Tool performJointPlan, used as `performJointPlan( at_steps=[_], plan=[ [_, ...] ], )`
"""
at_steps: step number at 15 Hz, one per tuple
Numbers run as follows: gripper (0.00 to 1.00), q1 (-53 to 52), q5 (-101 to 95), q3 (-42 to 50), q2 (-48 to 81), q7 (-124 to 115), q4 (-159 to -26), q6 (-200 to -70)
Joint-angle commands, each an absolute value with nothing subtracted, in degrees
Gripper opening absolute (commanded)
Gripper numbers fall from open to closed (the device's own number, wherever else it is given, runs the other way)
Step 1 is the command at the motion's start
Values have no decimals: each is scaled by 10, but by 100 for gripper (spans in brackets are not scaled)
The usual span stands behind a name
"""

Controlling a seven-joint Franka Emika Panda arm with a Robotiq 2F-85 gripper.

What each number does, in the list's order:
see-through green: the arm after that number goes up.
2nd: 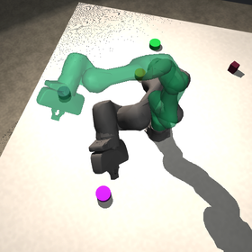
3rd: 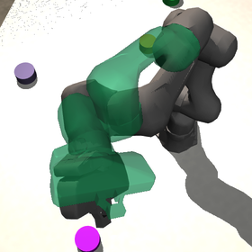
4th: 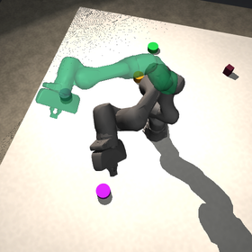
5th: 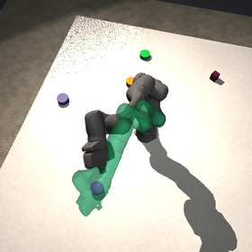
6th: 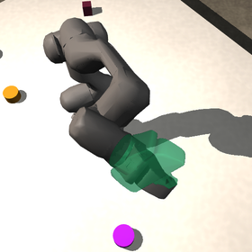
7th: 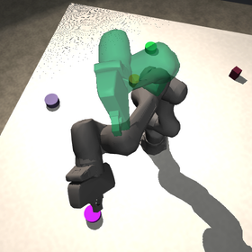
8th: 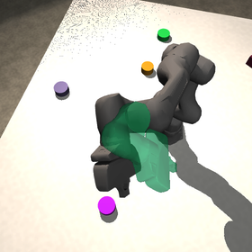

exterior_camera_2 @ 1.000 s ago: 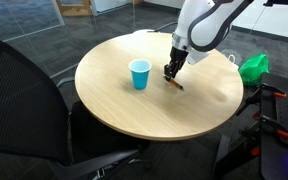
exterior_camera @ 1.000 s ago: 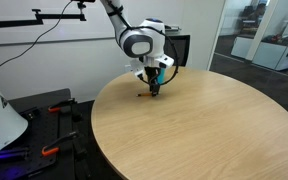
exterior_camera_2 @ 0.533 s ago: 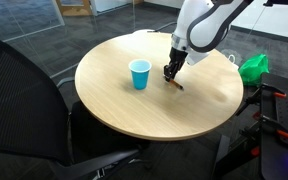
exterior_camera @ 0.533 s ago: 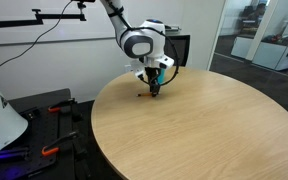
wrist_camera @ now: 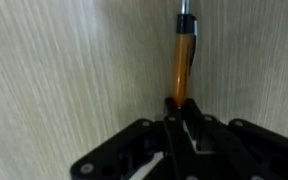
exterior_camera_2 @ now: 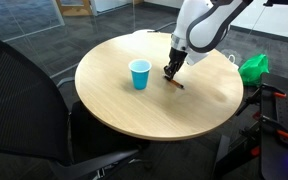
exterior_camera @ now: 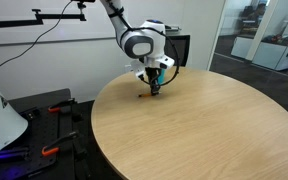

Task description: Put the pen inside the light blue cup

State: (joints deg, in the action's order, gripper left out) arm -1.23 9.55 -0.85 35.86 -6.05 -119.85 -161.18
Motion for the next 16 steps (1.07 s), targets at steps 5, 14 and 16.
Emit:
performJointPlan(
  at_steps=[5,14,16],
  plan=[
    [4,-5,98,-13,315,-67,-1214,-1599],
    [4,-16,84,33,193,-130,-1258,-1547],
    [4,-18,72,47,165,-153,-1260,-1498]
  ],
)
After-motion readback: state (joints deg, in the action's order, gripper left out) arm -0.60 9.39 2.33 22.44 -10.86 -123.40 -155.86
